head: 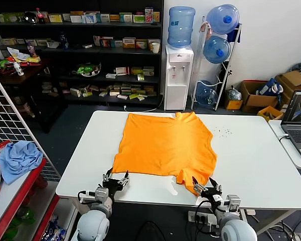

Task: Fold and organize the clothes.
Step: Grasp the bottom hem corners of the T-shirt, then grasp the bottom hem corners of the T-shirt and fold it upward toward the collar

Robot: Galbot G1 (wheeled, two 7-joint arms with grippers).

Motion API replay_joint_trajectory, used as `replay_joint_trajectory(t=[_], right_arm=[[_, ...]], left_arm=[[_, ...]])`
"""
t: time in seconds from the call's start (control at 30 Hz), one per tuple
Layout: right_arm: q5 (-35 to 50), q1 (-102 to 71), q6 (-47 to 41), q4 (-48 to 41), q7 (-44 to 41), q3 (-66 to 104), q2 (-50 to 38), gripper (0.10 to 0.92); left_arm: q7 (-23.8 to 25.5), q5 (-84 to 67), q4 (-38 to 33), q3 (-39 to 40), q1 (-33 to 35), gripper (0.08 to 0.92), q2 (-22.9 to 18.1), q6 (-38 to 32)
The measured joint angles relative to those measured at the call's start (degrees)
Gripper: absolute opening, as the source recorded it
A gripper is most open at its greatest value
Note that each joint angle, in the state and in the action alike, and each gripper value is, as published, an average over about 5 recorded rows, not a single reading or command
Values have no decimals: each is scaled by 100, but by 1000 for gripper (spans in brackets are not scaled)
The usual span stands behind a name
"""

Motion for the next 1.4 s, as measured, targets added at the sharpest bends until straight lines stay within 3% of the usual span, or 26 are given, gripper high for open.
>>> replay_joint_trajectory(t=[0.5,0.67,1.4], right_arm=[[-7,-94,-324,279,281,-77,-8,247],[-84,-239,-455,562,422,-80,-81,131],[-717,-1904,-392,2029,819,142,-749,124]], left_arm=[[-9,-245,46,-80,43,212,46,52],[-45,-261,-57,-82,124,104,78,46],[-154,-14,-1232,-230,1095,91,293,-111]])
